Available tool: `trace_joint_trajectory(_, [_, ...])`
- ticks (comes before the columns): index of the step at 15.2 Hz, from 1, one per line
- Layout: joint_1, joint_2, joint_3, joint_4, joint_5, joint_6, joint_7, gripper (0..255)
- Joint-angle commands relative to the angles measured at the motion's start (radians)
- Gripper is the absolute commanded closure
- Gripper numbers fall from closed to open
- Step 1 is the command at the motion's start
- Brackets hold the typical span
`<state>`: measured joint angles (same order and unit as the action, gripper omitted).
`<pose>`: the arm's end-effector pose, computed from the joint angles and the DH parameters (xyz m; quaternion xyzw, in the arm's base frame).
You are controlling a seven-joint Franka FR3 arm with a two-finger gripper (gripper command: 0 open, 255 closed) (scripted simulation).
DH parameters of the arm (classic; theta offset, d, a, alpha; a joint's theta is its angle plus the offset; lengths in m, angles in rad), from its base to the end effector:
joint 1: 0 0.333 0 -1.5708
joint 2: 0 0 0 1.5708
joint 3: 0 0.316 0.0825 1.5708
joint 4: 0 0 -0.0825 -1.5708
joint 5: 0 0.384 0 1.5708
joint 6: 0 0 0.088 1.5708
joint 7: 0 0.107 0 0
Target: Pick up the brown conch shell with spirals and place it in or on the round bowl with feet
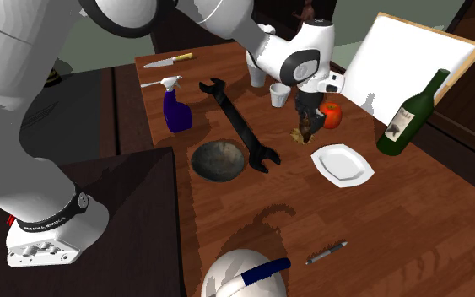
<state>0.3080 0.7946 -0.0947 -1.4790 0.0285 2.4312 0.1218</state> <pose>0.7141 0.1682 0.2203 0.9951 0.0523 0.0831 0.0087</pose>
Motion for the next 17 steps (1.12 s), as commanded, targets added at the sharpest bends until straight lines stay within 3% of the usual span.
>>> trace_joint_trajectory(1, [0.002, -0.019, -0.001, -0.002, -0.001, -0.018, 0.002, 255])
trace_joint_trajectory(6, [0.004, -0.056, -0.003, -0.001, -0.003, -0.054, 0.001, 255])
trace_joint_trajectory(11, [0.042, -0.244, -0.013, -0.329, -0.02, 0.083, 0.029, 255])
trace_joint_trajectory(17, [0.092, -0.437, -0.03, -0.647, -0.053, 0.207, 0.08, 255])
